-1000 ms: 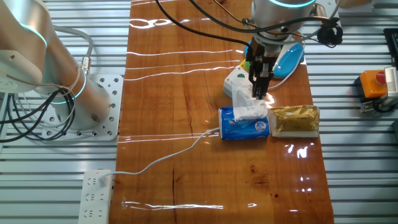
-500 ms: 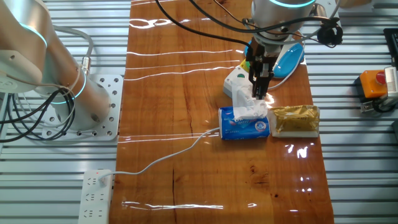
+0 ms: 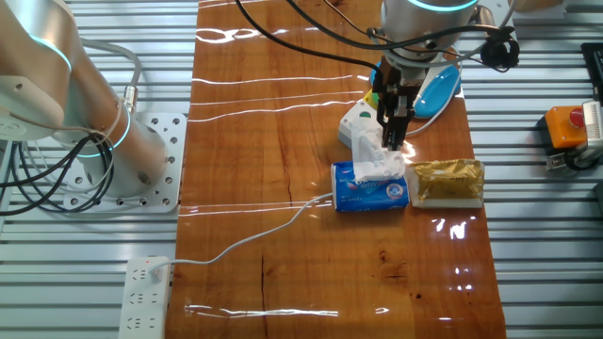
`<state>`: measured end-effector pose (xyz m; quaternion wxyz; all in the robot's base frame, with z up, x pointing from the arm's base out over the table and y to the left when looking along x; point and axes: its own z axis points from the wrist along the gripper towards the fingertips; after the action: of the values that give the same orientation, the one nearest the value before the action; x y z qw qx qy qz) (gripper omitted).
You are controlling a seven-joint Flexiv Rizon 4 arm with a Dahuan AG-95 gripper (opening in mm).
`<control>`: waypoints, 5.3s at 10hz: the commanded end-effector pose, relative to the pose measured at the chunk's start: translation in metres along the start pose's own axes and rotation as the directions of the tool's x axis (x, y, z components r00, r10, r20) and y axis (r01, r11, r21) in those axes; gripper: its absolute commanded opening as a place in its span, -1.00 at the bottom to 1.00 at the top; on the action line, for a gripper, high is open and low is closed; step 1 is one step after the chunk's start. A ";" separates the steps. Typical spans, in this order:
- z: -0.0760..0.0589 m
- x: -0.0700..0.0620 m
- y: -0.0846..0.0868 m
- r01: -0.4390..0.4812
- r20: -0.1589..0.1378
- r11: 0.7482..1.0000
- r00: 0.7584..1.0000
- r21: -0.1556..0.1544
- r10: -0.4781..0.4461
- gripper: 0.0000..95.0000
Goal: Turn off the desk lamp by pressing the button
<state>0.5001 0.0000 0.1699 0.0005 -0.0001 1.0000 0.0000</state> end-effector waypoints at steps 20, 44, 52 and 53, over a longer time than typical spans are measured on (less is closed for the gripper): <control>-0.007 0.000 0.007 0.514 0.009 0.858 0.858 0.022 -0.514 -1.00; 0.056 -0.081 0.118 0.807 0.170 0.590 0.587 -0.038 -0.792 -1.00; 0.074 -0.083 0.123 0.808 0.174 0.588 0.585 -0.041 -0.792 -1.00; 0.074 -0.083 0.123 0.804 0.170 0.593 0.591 -0.042 -0.789 -1.00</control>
<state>0.5834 0.1239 0.0958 0.0675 -0.4467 0.8903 0.0577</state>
